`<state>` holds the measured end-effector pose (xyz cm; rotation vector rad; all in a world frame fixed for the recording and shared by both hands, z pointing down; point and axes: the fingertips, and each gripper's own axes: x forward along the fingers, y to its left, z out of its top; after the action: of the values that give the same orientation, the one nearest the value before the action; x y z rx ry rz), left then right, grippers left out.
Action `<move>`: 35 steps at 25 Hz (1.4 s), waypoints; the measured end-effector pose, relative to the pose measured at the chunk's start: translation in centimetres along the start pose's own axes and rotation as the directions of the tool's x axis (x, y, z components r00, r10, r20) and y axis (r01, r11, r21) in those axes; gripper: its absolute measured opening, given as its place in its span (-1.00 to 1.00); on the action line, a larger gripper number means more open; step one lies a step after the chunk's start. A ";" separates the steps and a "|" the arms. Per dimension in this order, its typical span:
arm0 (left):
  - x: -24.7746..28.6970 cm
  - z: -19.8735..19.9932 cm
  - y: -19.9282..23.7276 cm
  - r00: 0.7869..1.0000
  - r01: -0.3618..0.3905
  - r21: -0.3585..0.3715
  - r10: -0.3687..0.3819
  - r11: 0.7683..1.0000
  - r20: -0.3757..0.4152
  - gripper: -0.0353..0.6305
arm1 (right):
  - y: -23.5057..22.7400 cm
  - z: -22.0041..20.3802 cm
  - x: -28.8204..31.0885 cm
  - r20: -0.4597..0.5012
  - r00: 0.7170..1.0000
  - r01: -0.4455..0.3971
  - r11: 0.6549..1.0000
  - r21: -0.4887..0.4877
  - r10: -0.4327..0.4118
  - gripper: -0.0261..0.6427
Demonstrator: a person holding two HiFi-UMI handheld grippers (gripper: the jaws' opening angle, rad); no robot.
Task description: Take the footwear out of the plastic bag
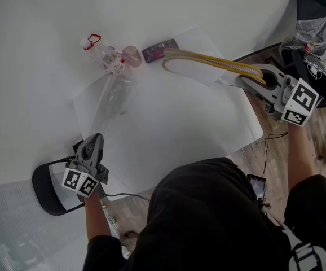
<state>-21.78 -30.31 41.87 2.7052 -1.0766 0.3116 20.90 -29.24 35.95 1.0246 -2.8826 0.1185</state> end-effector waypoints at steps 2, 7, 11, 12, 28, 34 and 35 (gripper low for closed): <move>0.1 0.7 -0.4 1.000 -0.020 0.022 0.020 1.000 0.013 -0.82 | 0.2 0.7 -0.5 0.045 0.999 0.029 1.000 0.004 -0.029 -0.70; 0.1 2.6 -1.8 0.992 -0.072 0.021 0.069 0.997 0.106 -0.82 | 1.2 3.6 -1.9 0.215 0.968 0.130 0.991 0.021 -0.132 -0.70; -0.2 4.5 -2.8 0.964 -0.128 -0.038 0.133 0.991 0.232 -0.82 | 2.1 5.3 -2.9 0.328 0.921 0.203 0.977 0.059 -0.211 -0.70; -0.3 4.9 -3.2 0.954 -0.142 -0.056 0.152 0.988 0.259 -0.82 | 2.4 5.6 -3.1 0.345 0.912 0.212 0.975 0.069 -0.223 -0.70; 0.9 8.2 -7.8 0.920 -0.048 -0.063 0.069 0.997 0.387 -0.82 | 4.1 6.3 -2.0 0.419 0.873 0.229 0.968 0.100 -0.250 -0.70; 1.2 8.3 -7.8 0.923 -0.042 -0.056 0.061 0.998 0.381 -0.82 | 3.9 6.3 -2.1 0.425 0.869 0.230 0.967 0.111 -0.255 -0.70; 1.2 8.2 -7.8 0.923 -0.042 -0.058 0.061 0.997 0.381 -0.82 | 3.9 6.2 -2.0 0.422 0.870 0.229 0.967 0.111 -0.254 -0.70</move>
<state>-14.58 -27.77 33.39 2.7634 -1.2337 -0.2473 19.72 -25.58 29.43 1.5985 -3.1056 -0.0526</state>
